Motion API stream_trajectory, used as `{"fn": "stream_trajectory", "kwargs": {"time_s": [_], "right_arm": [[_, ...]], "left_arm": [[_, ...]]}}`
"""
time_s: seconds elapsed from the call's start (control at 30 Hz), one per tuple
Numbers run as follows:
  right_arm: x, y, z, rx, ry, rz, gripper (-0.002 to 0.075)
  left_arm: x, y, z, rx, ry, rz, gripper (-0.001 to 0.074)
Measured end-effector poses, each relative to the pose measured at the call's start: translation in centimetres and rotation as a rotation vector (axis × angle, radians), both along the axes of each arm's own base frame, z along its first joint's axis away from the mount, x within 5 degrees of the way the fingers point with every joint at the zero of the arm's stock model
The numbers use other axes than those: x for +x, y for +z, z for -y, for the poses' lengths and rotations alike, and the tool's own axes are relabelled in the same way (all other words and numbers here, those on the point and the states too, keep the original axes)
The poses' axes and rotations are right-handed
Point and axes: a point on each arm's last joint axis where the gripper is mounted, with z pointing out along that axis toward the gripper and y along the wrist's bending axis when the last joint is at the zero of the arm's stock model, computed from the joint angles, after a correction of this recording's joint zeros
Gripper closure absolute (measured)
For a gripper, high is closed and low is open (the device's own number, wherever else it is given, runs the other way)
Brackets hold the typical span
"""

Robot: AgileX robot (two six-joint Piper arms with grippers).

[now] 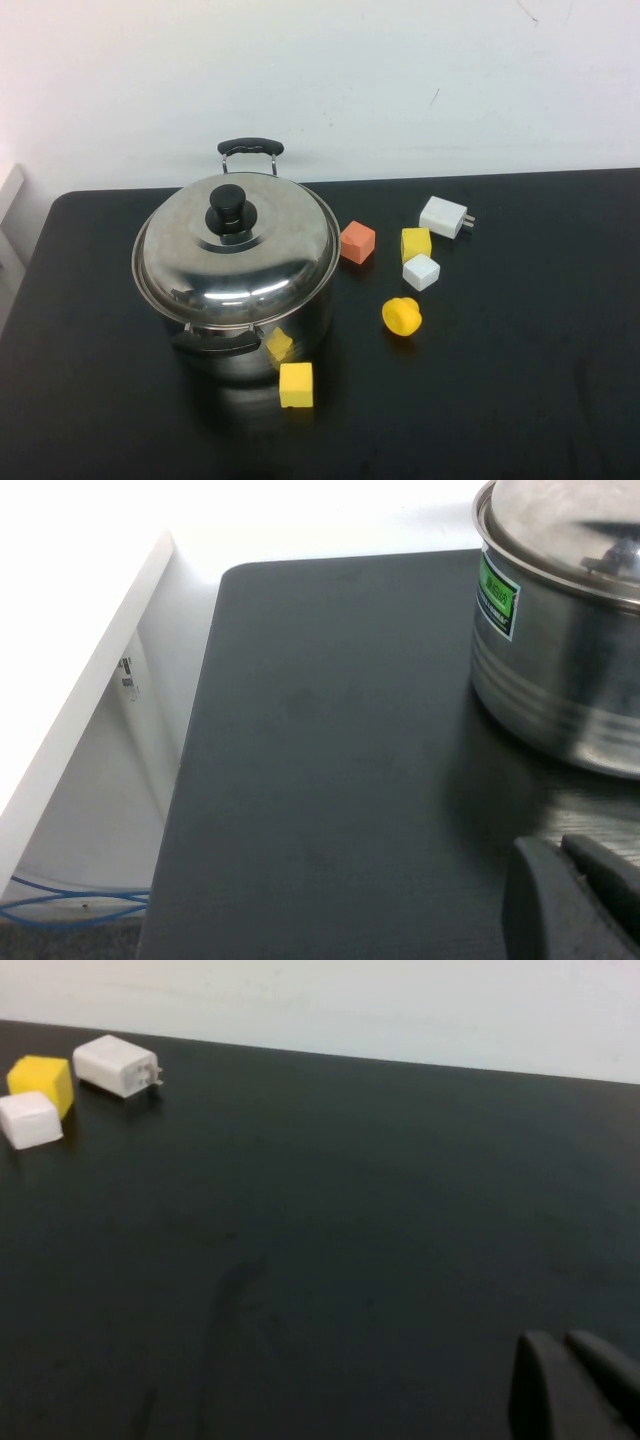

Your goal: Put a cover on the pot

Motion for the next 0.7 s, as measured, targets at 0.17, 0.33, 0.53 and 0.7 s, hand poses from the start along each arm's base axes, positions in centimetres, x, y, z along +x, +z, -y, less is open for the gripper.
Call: {"fn": "stream_trajectory", "kwargs": {"time_s": [0.17,0.33,0.53,0.7], "right_arm": [[0.0,-0.03,-0.08,0.026,0.007,-0.002,0.0728],[-0.01,-0.04,-0.09,0.037,0.005,-0.002,0.0728],[-0.01,-0.03,-0.09,0.041,0.004,-0.003,0.0728],[-0.03,-0.01,-0.09,0.043,0.003,-0.006,0.0728]], "left_arm": [[0.0,0.0,0.0,0.0,0.0,0.0,0.0736],[0.0,0.0,0.0,0.0,0.0,0.0,0.0736],[0.0,0.0,0.0,0.0,0.0,0.0,0.0736],[0.0,0.0,0.0,0.0,0.0,0.0,0.0736]]}}
